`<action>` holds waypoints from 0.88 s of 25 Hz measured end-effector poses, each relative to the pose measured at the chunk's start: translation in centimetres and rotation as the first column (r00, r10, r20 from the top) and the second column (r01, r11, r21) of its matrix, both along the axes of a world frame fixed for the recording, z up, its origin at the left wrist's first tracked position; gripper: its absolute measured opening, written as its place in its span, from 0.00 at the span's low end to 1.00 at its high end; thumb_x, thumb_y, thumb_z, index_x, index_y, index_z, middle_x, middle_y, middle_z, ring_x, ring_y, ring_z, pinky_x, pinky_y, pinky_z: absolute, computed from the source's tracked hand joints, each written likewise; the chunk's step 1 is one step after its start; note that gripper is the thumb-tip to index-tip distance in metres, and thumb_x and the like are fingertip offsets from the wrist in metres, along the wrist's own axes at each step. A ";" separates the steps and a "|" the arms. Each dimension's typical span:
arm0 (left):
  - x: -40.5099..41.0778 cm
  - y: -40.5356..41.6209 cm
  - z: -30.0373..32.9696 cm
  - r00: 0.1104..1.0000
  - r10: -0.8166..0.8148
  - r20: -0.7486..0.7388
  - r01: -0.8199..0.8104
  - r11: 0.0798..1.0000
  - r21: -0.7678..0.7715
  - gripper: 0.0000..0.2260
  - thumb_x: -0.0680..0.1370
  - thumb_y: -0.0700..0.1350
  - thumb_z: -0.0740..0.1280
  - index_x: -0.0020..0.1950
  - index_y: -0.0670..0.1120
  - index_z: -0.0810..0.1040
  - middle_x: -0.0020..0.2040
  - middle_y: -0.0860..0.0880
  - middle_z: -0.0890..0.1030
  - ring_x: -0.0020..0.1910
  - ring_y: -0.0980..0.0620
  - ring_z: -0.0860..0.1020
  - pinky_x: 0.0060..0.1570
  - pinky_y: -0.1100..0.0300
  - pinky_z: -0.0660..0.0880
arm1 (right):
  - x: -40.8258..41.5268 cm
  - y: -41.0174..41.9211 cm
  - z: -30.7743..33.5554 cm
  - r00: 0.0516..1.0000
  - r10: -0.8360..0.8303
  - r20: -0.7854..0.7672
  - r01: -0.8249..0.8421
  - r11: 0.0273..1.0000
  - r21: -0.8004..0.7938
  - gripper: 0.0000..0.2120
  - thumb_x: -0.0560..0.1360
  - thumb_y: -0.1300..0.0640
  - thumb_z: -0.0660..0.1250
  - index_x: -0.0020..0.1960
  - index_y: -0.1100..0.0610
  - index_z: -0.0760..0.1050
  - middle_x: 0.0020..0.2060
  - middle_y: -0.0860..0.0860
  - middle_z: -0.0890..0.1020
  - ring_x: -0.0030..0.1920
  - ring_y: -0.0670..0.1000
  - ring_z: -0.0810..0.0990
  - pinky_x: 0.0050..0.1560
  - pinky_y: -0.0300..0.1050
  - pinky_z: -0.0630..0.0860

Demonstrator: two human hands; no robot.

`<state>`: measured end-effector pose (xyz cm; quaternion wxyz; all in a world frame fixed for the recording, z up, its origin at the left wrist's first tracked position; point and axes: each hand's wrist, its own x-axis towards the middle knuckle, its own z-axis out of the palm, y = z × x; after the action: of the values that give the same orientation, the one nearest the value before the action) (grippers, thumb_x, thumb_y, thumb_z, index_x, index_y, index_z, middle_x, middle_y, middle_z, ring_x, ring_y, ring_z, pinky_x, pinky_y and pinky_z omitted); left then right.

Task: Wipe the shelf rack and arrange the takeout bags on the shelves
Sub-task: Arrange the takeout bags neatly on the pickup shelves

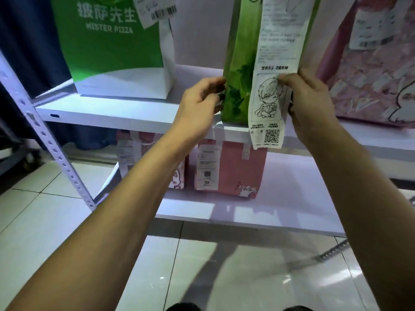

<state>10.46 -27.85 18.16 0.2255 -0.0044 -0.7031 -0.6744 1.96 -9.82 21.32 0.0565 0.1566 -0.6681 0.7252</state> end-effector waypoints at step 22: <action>1.7 2.2 -1.1 0.991 0.120 0.057 -0.097 0.945 -0.311 0.26 0.81 0.38 0.59 0.80 0.47 0.61 0.72 0.44 0.72 0.65 0.48 0.74 0.59 0.59 0.73 | 2.7 -0.2 -3.7 0.986 -0.120 -0.119 0.133 0.986 0.105 0.17 0.76 0.53 0.67 0.64 0.48 0.79 0.52 0.39 0.86 0.52 0.43 0.86 0.47 0.45 0.84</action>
<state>12.19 -25.61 17.05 0.2323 0.0244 -0.8068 -0.5428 4.70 -10.01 17.60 0.1310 0.1571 -0.7122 0.6715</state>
